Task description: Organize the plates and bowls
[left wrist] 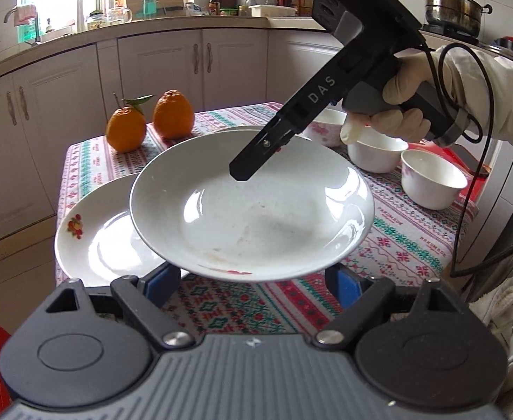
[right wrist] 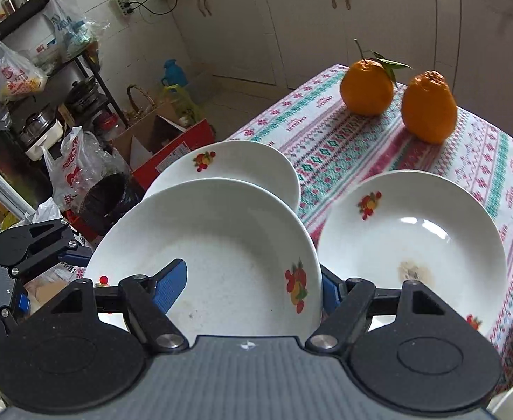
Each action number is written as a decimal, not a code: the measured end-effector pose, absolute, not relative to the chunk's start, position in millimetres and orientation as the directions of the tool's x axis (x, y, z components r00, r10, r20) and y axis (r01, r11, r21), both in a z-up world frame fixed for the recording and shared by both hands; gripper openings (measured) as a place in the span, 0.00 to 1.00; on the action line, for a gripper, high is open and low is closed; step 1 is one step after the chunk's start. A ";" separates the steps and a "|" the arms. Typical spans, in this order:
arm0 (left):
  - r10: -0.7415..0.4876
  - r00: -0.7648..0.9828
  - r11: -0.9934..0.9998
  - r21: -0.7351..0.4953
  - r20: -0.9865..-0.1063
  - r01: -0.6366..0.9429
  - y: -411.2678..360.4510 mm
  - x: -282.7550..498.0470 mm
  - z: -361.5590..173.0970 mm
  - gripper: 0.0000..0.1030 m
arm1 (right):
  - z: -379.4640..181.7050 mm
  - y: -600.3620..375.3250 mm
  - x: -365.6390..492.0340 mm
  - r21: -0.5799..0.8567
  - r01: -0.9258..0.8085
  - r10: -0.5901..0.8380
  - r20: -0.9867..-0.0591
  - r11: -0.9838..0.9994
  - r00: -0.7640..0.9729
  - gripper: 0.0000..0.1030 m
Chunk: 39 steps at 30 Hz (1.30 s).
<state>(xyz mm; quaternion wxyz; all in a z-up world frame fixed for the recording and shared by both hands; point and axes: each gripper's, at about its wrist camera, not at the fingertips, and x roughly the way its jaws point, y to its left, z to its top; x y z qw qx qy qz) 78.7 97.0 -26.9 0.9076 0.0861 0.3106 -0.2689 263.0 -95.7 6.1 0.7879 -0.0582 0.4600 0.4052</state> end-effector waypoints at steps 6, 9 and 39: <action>-0.382 0.688 0.876 -0.005 -0.617 0.482 126.9 87.3 -27.3 0.87 | -0.7 -51.3 286.8 0.298 -0.725 0.605 -0.770 0.621 0.202 0.79; -0.365 0.693 0.888 -0.011 -0.622 0.459 138.9 92.5 -30.2 0.87 | -7.1 -34.1 296.4 0.305 -0.734 0.611 -0.770 0.607 0.185 0.79; -0.373 0.676 0.891 -0.043 -0.636 0.451 162.9 123.4 -48.6 0.87 | -27.6 -22.4 318.2 0.301 -0.701 0.571 -0.801 0.647 0.183 0.79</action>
